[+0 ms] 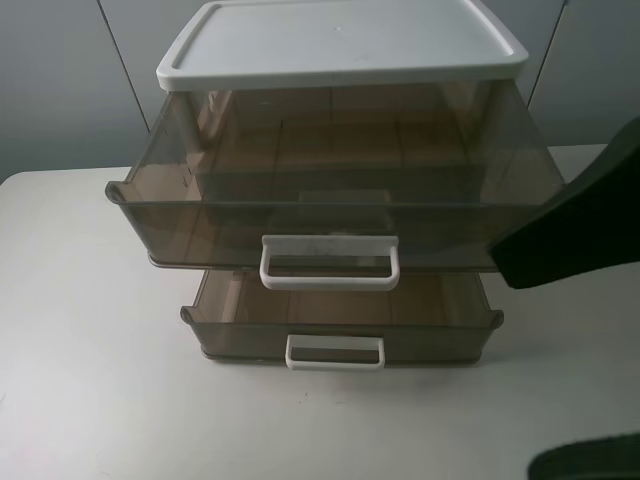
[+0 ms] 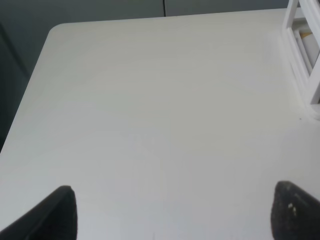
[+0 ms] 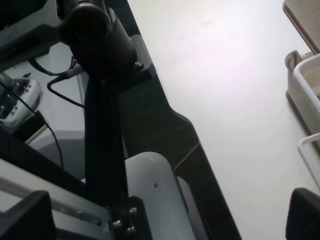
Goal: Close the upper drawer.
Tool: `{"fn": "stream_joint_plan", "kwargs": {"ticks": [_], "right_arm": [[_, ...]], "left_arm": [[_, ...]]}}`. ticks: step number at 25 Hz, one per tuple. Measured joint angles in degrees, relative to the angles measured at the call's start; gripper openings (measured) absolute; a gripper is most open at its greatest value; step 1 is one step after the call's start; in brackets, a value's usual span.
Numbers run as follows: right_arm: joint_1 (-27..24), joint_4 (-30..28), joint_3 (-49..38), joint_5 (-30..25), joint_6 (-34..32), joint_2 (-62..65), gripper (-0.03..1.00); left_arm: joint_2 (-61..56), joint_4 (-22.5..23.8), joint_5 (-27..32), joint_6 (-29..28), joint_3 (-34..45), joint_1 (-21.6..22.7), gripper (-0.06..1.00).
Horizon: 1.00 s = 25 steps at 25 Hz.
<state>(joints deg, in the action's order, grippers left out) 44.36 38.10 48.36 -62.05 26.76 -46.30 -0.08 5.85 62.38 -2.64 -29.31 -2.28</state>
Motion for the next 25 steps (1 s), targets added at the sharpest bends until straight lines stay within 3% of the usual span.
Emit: {"fn": "stream_joint_plan", "kwargs": {"ticks": [8, 20, 25], "right_arm": [[13.43, -11.09, 0.0, 13.96, -14.62, -8.84, 0.7], [14.41, -13.64, -2.68, 31.33, -31.04, -20.97, 0.7], [14.55, -22.68, -2.68, 36.39, -41.17, -22.74, 0.7]], "left_arm": [[0.0, 0.0, 0.0, 0.0, 0.0, 0.0, 0.74], [0.0, 0.0, 0.0, 0.22, 0.0, 0.0, 0.74], [0.0, 0.0, 0.0, 0.22, 0.0, 0.0, 0.74]]}}
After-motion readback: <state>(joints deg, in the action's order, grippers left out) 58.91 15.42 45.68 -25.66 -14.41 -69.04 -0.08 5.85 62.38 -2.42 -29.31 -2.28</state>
